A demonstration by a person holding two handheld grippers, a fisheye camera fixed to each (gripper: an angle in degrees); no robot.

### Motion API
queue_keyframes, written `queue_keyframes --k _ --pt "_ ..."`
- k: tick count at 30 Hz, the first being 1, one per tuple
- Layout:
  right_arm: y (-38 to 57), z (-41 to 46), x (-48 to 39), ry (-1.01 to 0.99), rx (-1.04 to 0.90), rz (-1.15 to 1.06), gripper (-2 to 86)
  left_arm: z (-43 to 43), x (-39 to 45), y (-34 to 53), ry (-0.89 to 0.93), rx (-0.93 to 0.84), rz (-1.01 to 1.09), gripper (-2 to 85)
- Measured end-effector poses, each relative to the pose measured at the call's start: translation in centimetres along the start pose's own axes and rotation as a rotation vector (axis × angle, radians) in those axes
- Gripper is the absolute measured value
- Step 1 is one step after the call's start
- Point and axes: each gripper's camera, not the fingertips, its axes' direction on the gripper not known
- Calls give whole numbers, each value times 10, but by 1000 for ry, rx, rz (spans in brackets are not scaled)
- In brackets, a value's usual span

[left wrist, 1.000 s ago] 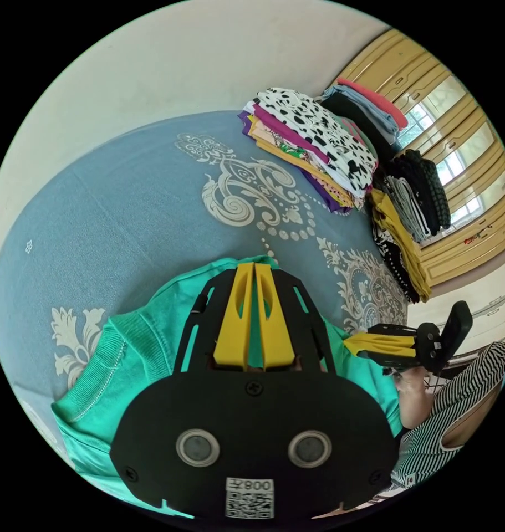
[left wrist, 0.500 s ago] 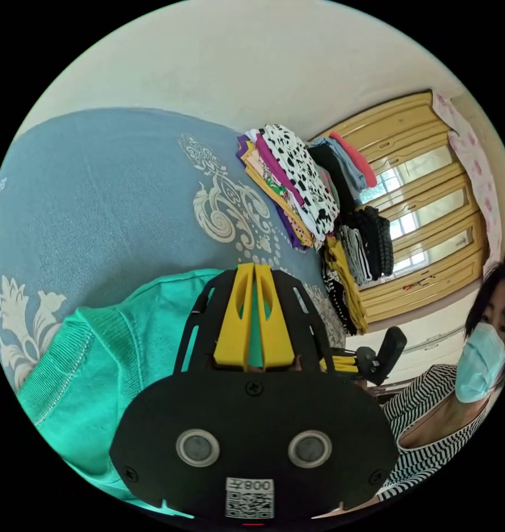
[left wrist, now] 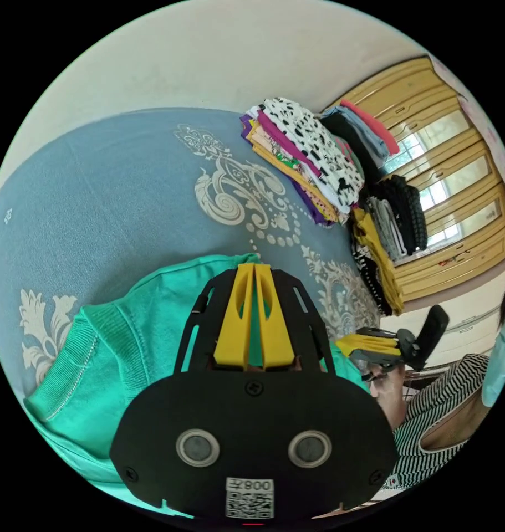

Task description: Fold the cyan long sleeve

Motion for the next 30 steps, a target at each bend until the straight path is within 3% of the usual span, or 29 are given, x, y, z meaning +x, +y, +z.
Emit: queue_keyframes --k 3,6,10,17,21,23,27,30 --pt "1 -8 -12 -16 54 -36 0 -20 12 19 12 33 6 1" --pt "-4 16 -25 -5 -43 -73 0 -55 35 48 19 96 61 1" --pt "-5 30 -30 11 -106 -56 0 -66 57 90 -102 -6 87 1" --pt "5 13 -53 16 7 -79 0 -179 112 241 -98 200 52 1" --pt "6 22 -77 -58 -25 -164 1 -196 124 319 -148 142 -16 1" --pt "5 49 -90 -17 -173 -192 1 -195 122 358 -180 41 -62 1" --pt "9 36 -101 27 -106 -215 1 -265 125 423 -157 243 -132 1" --pt "16 15 -110 -43 10 -241 1 -320 120 488 -258 337 -233 2"
